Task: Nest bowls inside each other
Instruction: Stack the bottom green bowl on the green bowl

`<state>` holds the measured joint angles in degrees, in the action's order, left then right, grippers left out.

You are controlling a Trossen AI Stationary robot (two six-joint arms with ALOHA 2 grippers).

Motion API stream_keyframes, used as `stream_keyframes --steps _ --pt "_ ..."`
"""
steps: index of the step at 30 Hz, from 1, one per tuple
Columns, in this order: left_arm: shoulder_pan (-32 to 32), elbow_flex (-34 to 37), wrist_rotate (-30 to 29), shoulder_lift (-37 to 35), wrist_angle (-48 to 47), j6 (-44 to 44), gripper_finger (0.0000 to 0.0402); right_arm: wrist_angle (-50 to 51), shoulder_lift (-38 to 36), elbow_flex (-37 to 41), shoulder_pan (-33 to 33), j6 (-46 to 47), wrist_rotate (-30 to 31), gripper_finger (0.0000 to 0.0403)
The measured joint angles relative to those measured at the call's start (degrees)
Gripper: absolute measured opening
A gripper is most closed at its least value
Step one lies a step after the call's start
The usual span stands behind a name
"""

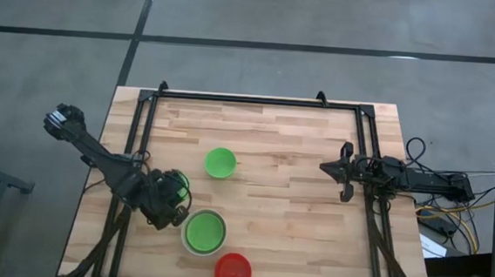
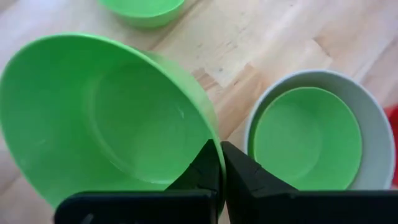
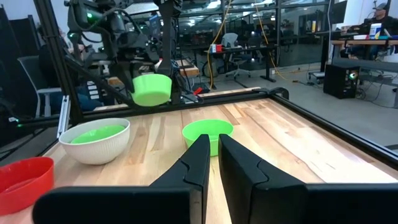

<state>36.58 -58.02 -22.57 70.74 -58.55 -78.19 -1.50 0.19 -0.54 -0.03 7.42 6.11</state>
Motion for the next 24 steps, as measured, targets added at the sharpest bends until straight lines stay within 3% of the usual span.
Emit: stream_keyframes --steps 14,24 --pt "0.0 -5.0 0.2 -0.1 -0.1 18.1 0.0007 0.0 0.0 0.0 0.0 -0.1 0.0 0.0034" --pt "0.0 -6.5 3.9 0.6 0.3 27.3 0.0007 0.0 0.0 0.0 0.0 -0.1 0.0 0.0034"
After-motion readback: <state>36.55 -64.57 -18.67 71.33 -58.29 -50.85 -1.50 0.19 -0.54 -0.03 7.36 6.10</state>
